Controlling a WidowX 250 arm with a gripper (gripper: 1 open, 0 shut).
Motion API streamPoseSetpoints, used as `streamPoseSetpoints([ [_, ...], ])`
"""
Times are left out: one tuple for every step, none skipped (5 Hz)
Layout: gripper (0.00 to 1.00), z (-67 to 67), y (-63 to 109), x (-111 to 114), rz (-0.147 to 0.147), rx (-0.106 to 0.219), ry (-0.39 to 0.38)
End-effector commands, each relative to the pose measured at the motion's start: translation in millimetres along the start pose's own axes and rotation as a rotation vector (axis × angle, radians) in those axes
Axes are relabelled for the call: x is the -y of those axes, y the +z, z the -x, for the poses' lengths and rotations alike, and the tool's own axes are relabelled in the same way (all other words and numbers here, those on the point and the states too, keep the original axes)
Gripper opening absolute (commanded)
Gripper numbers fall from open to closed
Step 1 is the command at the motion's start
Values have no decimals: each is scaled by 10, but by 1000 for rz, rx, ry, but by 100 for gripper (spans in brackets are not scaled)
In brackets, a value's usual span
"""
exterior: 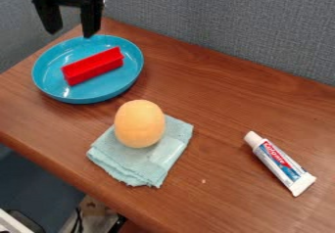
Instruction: Put the red object on the blue plate
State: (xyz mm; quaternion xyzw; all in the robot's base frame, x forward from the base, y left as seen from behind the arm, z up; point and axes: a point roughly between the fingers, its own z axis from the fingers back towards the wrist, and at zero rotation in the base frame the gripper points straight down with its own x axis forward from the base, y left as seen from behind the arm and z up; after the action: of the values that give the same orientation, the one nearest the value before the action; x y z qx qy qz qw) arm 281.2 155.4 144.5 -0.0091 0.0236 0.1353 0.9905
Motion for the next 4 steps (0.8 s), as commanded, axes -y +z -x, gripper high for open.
streamPoseSetpoints([
  [100,28,350,-50,-10,107,10],
  [100,-26,316,-57,-10,104,5],
  [100,-57,292,-59,-11,98,1],
  [100,-78,273,-62,-12,92,-2],
])
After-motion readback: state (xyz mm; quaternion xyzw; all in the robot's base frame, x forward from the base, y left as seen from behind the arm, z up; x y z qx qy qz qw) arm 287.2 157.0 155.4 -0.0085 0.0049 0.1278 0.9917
